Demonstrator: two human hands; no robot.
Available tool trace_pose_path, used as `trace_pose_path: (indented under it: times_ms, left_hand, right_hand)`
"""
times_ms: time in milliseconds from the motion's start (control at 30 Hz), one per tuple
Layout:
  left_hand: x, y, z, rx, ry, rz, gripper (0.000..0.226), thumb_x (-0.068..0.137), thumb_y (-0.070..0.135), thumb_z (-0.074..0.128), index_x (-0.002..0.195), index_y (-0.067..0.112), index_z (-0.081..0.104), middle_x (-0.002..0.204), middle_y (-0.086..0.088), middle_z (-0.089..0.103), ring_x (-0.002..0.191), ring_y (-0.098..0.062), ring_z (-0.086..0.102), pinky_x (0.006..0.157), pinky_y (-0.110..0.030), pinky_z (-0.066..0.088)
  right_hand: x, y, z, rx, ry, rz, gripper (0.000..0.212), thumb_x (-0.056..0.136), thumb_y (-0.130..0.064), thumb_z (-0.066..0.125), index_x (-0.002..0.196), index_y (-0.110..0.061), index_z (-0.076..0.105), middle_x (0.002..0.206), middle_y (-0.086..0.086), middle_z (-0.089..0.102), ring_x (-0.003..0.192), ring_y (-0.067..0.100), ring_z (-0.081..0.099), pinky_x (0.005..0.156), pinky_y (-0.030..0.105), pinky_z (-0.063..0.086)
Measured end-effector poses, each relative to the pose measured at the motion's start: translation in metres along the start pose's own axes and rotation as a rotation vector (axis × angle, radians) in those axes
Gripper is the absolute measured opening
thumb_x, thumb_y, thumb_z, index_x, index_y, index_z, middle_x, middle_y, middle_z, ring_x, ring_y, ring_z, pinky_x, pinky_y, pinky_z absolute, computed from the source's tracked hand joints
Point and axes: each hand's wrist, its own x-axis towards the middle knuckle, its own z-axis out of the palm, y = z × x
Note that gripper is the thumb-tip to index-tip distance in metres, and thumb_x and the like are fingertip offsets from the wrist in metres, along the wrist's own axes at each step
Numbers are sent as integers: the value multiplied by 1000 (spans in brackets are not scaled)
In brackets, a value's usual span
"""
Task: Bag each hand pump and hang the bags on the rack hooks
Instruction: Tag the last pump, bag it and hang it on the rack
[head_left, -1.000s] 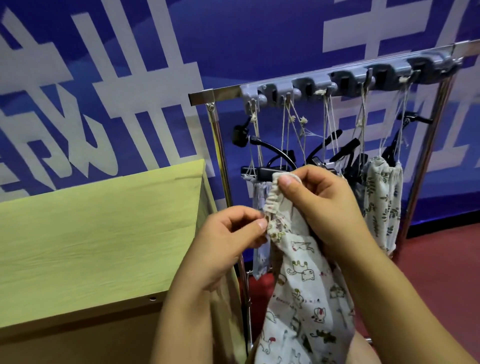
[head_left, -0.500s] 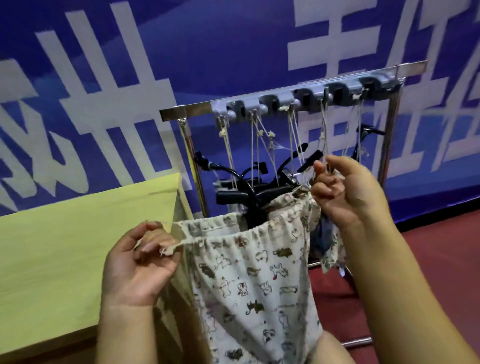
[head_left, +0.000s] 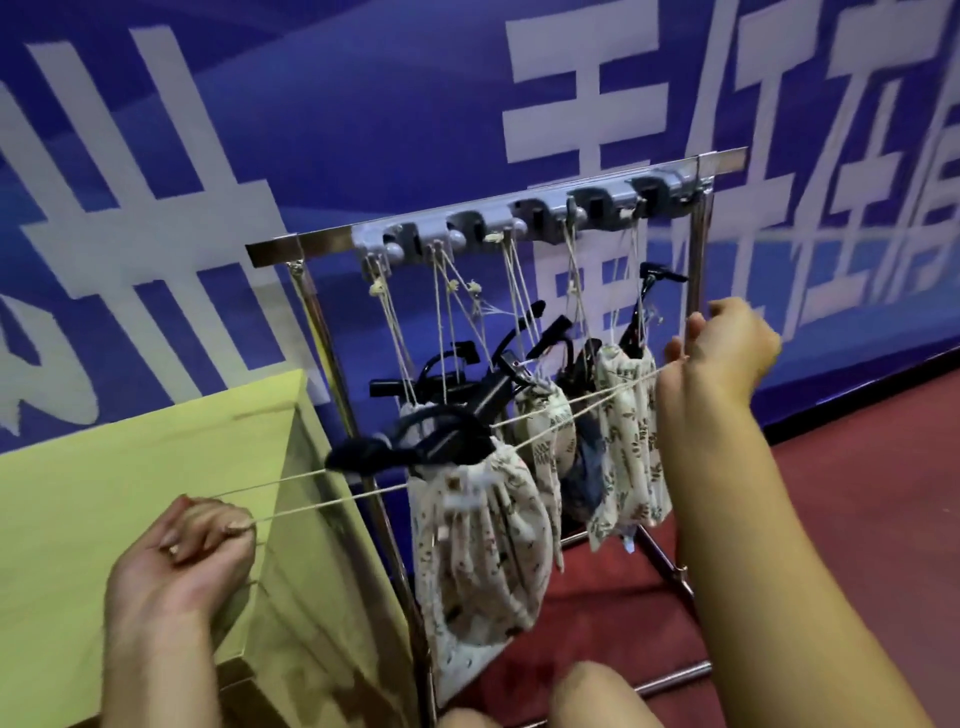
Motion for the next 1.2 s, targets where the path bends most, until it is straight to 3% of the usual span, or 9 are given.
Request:
trace_pose_path:
  times_ms: [167,300,400,633,833,900,967,1067,1200]
  left_hand:
    - [-28,-58,59,371,-267,221,22,69,11,63,89,9,55,73,8,56,48,-2,39,49,-16,32]
    - [-20,-124,136,967,-579,22,55,55,10,79,107,3,66,93,-5,68,72,-12,66,66,-23,56]
    - [-12,-194,180,1369,-727,-49,40,70,-4,59,109,-1,57,86,-6,68,76,-15,67,72,-25,57]
    - [24,-278,220,1539,-639,-268,12,74,0,43,69,9,50,54,1,47,39,-8,43,47,-20,40]
    - [50,-326,228,1697,-701,-294,18,80,-3,42,75,11,52,68,-3,46,38,-6,27,44,-19,29]
    - [61,-346,234,1642,-759,-303,20,81,-3,42,73,11,52,67,-3,46,38,-6,27,45,-19,28]
    - [69,-364,238,1617,-811,-338,18,80,-1,43,71,10,52,62,-1,47,40,-6,30,49,-21,29]
    - [78,-383,246,1654,-849,-296,16,82,-1,44,73,10,49,60,-3,47,38,-6,38,50,-21,32]
    - [102,-392,257,1916,-875,-52,10,87,1,55,85,9,59,67,-7,64,46,-9,58,60,-28,37]
  right_hand:
    - [-35,-25,-8,-4,-521,-70,36,90,9,27,103,-10,55,104,13,65,96,20,69,78,29,57]
    - [-72,-41,20,-565,-1087,-619,38,87,12,43,103,-13,67,102,-3,69,101,7,65,89,22,52]
    - [-79,-40,51,-883,-1094,-969,23,83,-2,61,100,-13,71,93,0,73,88,8,67,85,23,52]
    - [-22,-75,78,-1325,-888,-1149,23,83,-22,61,102,-14,71,96,8,73,95,27,64,82,38,49]
    - [46,-97,72,-1361,-868,-828,22,89,-33,57,78,-20,70,63,-1,57,48,0,51,43,10,35]
    - [61,-97,69,-1089,-1068,-266,21,95,-32,46,93,-27,66,85,-3,69,72,-8,62,74,18,48]
    - [78,-94,67,-813,-1157,55,27,97,-25,40,111,-17,61,95,2,73,89,15,67,92,39,47]
    - [110,-101,63,-729,-1165,116,27,99,-23,41,106,-7,61,72,2,60,61,11,57,67,31,55]
    - [149,-123,71,-829,-1128,48,13,83,-21,59,81,-10,65,56,-4,39,48,6,31,44,17,30]
